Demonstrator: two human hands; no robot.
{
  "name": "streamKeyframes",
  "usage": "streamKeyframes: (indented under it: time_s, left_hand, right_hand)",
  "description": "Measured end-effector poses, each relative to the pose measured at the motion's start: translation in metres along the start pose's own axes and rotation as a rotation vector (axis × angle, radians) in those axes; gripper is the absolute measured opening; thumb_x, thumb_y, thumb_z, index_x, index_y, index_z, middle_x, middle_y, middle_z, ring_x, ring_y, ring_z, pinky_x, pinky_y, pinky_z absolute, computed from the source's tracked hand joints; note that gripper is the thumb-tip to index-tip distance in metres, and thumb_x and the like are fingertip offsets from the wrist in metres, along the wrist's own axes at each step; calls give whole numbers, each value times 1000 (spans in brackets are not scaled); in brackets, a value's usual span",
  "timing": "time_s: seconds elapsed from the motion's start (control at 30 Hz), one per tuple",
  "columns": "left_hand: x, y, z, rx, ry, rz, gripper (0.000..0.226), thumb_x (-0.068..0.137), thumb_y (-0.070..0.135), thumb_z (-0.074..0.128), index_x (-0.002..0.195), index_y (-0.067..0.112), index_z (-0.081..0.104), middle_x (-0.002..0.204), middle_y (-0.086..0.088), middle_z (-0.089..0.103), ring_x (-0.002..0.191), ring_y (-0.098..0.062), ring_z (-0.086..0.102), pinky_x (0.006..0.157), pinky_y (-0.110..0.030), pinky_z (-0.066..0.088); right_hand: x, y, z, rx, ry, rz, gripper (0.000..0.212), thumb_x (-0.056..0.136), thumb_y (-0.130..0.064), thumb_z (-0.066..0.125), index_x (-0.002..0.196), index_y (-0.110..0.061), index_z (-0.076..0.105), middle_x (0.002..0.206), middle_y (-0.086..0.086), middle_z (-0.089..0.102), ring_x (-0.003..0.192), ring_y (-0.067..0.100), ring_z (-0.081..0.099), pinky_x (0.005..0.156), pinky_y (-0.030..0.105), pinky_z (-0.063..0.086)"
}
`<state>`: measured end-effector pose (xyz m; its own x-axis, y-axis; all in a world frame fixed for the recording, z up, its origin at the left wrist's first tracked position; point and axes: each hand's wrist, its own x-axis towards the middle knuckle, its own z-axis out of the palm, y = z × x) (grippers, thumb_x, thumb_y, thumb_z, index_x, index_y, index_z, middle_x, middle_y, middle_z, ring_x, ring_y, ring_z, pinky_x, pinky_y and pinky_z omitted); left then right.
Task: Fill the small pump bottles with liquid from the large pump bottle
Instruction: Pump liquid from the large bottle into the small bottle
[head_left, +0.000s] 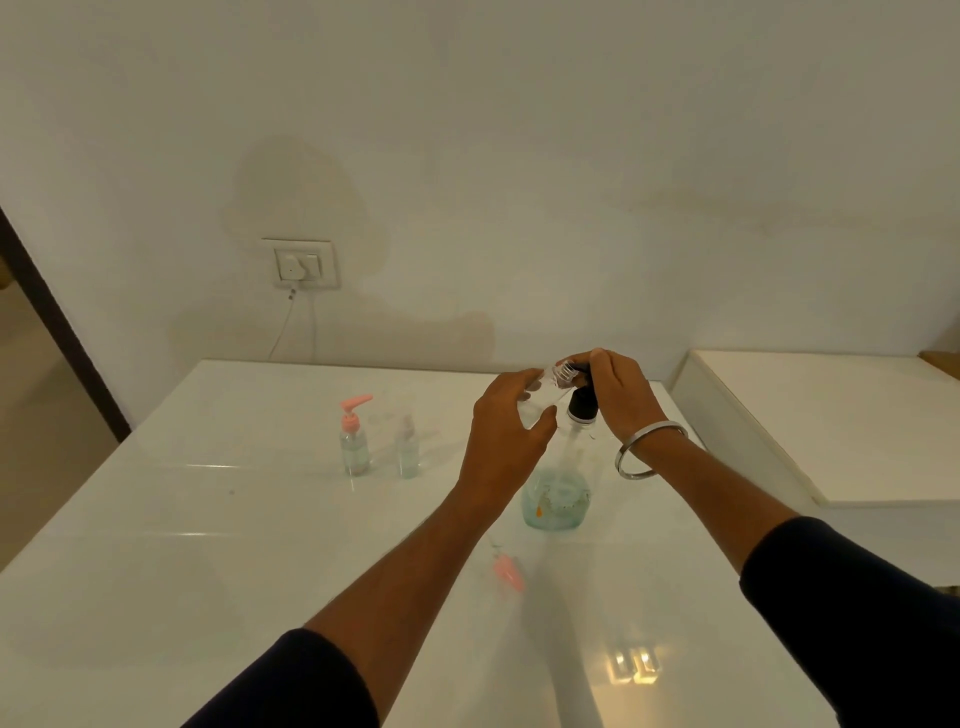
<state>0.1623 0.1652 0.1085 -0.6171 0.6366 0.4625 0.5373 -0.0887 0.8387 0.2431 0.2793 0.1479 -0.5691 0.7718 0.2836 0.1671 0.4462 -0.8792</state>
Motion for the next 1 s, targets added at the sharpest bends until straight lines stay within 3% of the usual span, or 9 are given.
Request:
streamKeyframes:
  time_s: [0.13,0.27,0.4,0.5,0.67,0.83,1.0]
  left_hand:
    - [2,1,-2,5,3,20,42,81,17,69,121,18,57,112,4,62,93,-3,55,79,-6,40]
    - [0,-3,1,-13,4,8,42,81,16,69,120,17,57,112,3,62,93,-6,57,79,-10,41]
    - [1,-8,5,-10,4,4,40,81,15,69,119,15,58,112,2,62,94,-6,56,80,-7,41]
    - [2,-11,7,-7,8,4,40,81,15,69,119,13,58,112,1,63,95,-5,56,81,-6,40]
    - [1,-9,4,-6,4,22,40,80,15,70,118,16,58,110,3,63,94,-5,56,81,-8,42]
    - [3,-2,3,-9,8,34,40,80,15,70,118,16,59,111,3,63,94,-5,56,82,-9,42]
    - [3,-6,4,-4,10,38,39,80,13,69,117,15,59,110,2,63,94,-6,56,80,-5,41]
  right_hand:
    - [2,-3,-3,-18,-18,7,38,98,-10,28,101,0,65,96,12,65,86,19,58,67,3,43]
    - [1,2,3,24,-5,23,39,98,-11,28,100,1,65,98,17,67,89,23,60,77,15,46]
    - [0,8,7,34,57,31,39,97,-8,27,97,0,65,94,10,65,80,13,59,68,3,43]
    - [0,11,9,40,54,29,39,97,-7,27,100,2,65,97,13,66,85,18,60,72,7,45]
    - [0,4,4,-5,21,6,38,97,-9,28,99,0,65,92,8,63,81,15,57,66,2,43]
    - [3,-2,-3,-44,-24,10,39,98,-12,28,103,-1,64,95,10,64,88,19,57,73,12,44]
    - [1,6,2,-1,9,18,38,98,-11,28,99,0,64,93,11,64,84,18,57,66,3,43]
